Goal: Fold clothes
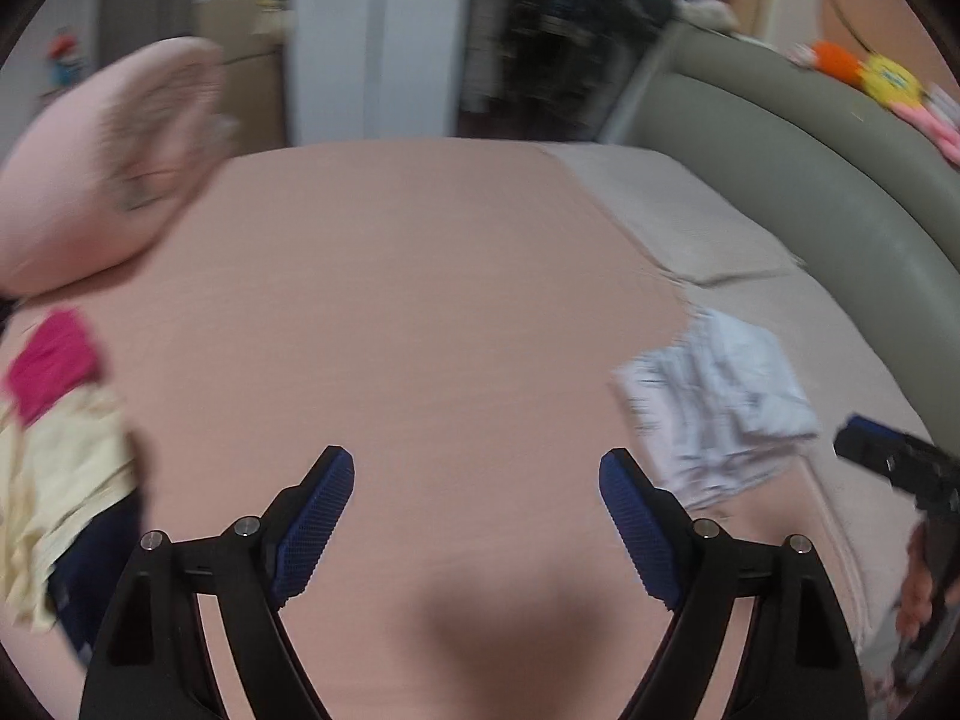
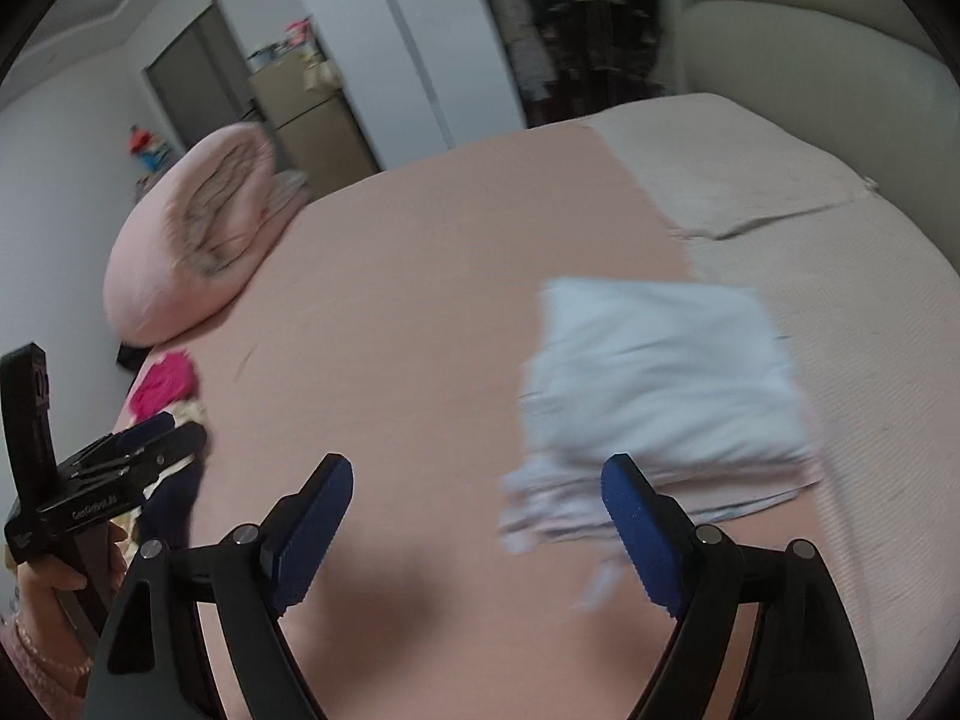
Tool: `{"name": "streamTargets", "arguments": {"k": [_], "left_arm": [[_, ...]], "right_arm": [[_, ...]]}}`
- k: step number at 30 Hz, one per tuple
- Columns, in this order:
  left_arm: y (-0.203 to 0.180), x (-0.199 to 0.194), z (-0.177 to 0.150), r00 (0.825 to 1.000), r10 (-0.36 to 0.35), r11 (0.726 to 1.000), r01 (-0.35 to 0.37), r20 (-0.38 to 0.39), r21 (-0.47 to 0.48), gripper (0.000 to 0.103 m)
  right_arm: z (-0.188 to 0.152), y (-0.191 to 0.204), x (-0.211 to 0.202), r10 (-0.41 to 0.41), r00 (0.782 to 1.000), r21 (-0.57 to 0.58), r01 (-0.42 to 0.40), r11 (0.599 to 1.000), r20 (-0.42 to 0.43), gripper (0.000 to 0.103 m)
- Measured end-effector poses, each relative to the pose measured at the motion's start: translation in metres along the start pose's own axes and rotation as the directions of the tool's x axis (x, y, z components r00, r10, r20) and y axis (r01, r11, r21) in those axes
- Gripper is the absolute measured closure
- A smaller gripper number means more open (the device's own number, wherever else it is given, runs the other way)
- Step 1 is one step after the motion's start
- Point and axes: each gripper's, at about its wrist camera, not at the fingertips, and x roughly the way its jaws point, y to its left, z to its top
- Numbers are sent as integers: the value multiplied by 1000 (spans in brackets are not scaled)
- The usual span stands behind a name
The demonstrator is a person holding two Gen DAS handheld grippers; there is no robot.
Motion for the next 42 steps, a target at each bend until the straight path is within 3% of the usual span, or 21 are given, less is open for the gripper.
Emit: {"name": "streamTargets", "arguments": {"k": [4, 8, 11, 14, 17, 22, 27, 32, 38, 42], "left_arm": [[51, -36, -11, 998, 63, 995, -61, 29, -79, 19], [74, -56, -12, 994, 96, 991, -90, 52, -103, 19], [97, -89, -18, 992, 105, 989, -96, 76, -113, 18], [104, -115, -26, 991, 97, 990, -87, 89, -109, 18], [102, -151, -42, 984, 143, 988, -135, 104, -78, 18], [87, -204, -91, 987, 33, 997, -21, 157, -78, 18], [76, -239, -140, 975, 123, 991, -110, 186, -80, 18], [60, -254, -184, 963, 157, 988, -155, 218, -24, 18], [60, -245, -232, 988, 113, 991, -105, 109, -83, 18], [63, -241, -249, 990, 102, 991, -94, 92, -91, 18]], "right_arm": [[-16, 78, 7, 47, 998, -67, -49, 997, -34, 18], [-27, 146, 1, 11, 1000, -177, -14, 984, -15, 13], [-34, 178, -8, -14, 1000, -220, 20, 975, 26, 0], [-44, 198, -25, -3, 999, -221, 13, 975, 47, 0], [-57, 211, -47, -34, 997, -216, 49, 975, 69, 0], [-102, 223, -94, -32, 993, -233, 58, 971, 116, 0], [-154, 225, -129, -58, 990, -223, 86, 971, 130, 0], [-198, 226, -159, -99, 981, -213, 134, 968, 165, 0], [-245, 216, -182, -115, 975, -173, 149, 974, 191, 0], [-271, 206, -179, -156, 976, -173, 182, 968, 152, 0]]}}
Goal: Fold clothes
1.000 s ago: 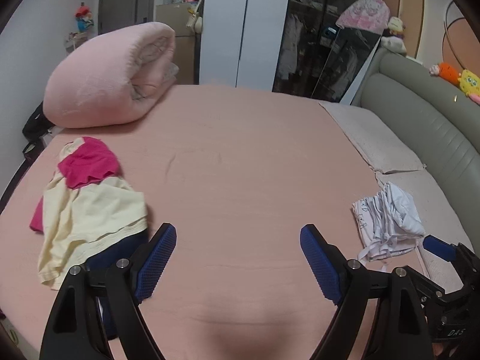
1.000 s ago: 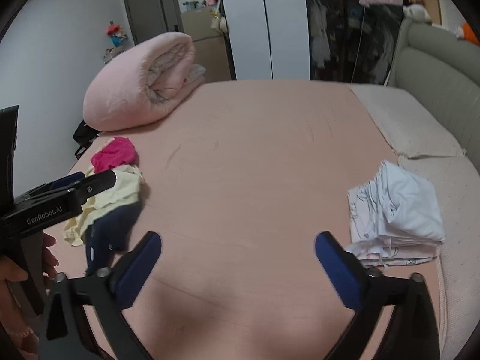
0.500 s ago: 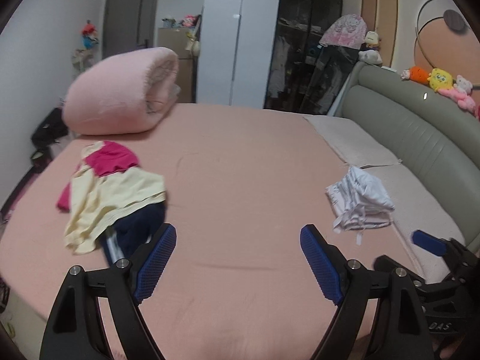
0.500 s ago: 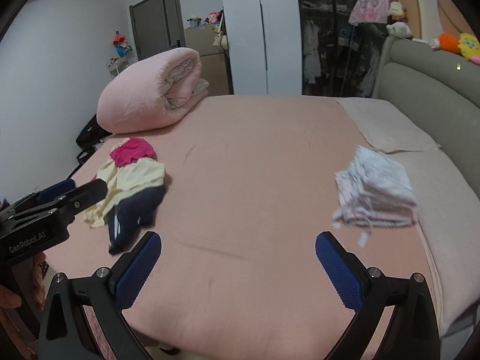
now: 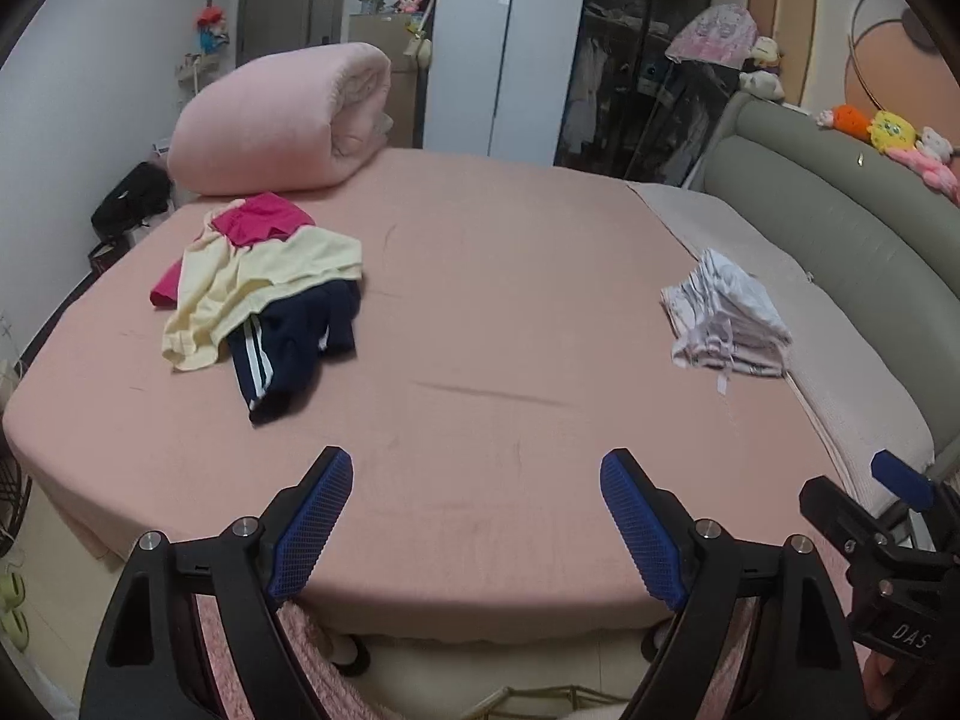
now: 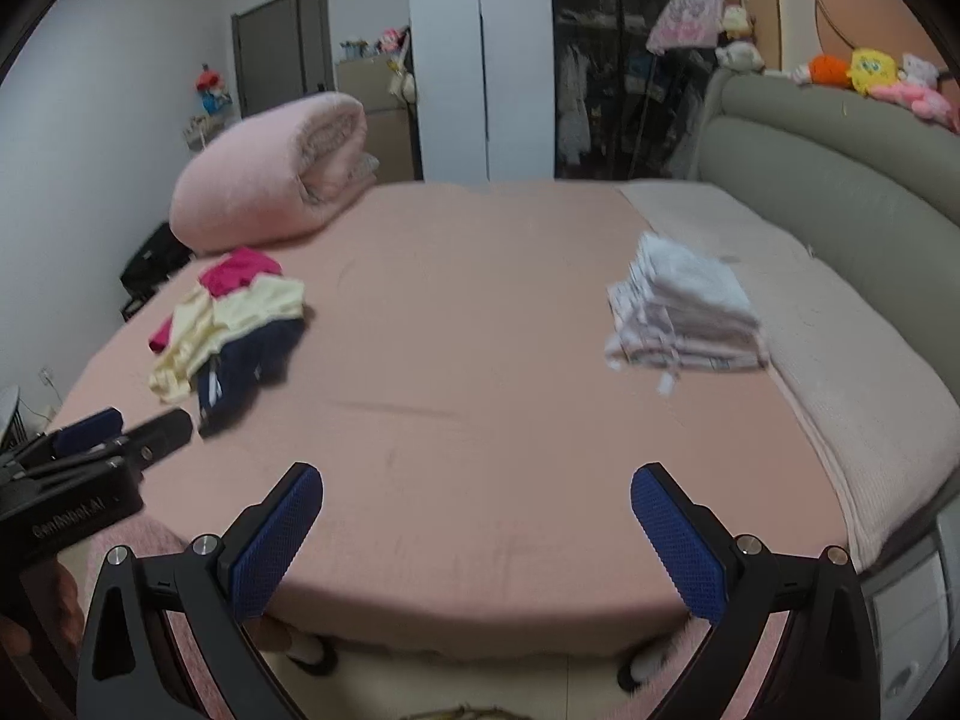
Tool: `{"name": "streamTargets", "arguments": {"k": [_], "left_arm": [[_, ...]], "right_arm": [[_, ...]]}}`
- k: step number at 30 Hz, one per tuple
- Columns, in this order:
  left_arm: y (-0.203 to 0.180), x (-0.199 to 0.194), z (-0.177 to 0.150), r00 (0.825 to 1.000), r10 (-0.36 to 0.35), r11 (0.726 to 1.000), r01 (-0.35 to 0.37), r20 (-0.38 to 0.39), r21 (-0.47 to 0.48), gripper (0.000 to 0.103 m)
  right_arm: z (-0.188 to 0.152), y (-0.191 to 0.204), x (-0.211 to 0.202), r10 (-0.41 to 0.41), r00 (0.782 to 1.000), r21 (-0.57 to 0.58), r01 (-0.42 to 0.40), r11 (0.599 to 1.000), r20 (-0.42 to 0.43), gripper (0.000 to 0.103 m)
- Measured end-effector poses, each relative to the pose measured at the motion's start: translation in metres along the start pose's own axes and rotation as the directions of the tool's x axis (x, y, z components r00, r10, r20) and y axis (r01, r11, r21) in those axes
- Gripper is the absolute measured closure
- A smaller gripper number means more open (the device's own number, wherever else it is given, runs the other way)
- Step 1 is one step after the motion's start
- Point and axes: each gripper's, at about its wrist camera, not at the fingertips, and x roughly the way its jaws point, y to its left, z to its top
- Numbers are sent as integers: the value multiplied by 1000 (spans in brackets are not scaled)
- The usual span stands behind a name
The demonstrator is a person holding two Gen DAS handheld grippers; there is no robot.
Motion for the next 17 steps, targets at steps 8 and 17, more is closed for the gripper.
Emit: {"name": "streamTargets", "arguments": {"k": [8, 17], "left_arm": [[-7, 9, -12, 1000, -14, 1000, 14, -9, -27, 18], [-13, 11, -24, 999, 39, 999, -39, 16, 9, 18]], "right_arm": [[-16, -1, 8, -25, 999, -5, 25, 1000, -34, 0], [-16, -4, 14, -31, 998, -5, 31, 999, -50, 0]]}}
